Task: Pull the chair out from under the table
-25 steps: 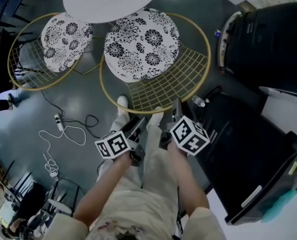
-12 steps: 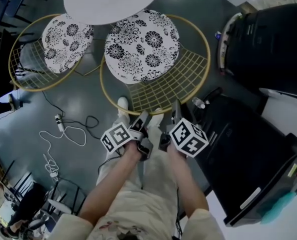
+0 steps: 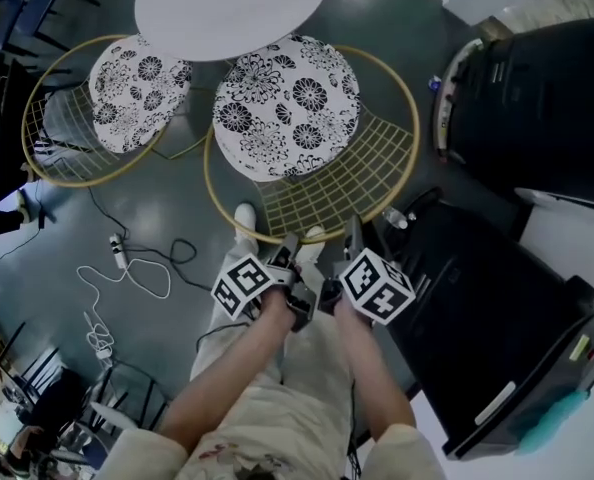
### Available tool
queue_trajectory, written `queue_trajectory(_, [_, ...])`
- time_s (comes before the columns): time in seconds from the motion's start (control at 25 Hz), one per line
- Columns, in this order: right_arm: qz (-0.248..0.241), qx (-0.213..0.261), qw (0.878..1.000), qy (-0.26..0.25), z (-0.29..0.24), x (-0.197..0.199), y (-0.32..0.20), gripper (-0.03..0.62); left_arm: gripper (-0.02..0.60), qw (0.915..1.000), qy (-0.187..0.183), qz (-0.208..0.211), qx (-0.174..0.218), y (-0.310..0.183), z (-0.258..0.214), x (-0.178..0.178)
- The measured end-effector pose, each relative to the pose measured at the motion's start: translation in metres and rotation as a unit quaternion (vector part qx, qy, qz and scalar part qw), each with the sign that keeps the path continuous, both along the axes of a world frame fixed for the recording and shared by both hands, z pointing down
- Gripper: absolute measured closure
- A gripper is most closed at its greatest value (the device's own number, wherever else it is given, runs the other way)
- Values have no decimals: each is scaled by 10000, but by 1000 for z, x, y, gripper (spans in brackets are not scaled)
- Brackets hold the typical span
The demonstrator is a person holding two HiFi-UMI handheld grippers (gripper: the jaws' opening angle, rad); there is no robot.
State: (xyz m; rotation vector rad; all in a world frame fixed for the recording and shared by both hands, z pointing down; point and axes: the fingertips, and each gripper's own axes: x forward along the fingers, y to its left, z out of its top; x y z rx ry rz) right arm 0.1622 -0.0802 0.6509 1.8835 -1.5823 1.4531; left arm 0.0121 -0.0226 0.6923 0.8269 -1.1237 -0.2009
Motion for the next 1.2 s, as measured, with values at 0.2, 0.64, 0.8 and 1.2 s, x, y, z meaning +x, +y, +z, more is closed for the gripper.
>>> queue_trajectory(0.2, [3, -83, 9999, 84, 0, 3, 12, 484, 437, 9997, 47, 250, -9, 9, -1, 5])
queue_trajectory(0.64, [-5, -72, 9991, 416, 1, 43, 65, 485, 431, 9958, 67, 910, 12, 56, 1, 46])
queue_trajectory(0.8, [34, -112, 9986, 509, 0, 54, 77, 485, 431, 9945, 106, 1044, -68, 67, 0, 59])
queue_trajectory(1.2, [288, -263, 9970, 662, -1, 90, 109, 493, 425, 9898, 284, 1374, -242, 98, 1, 95])
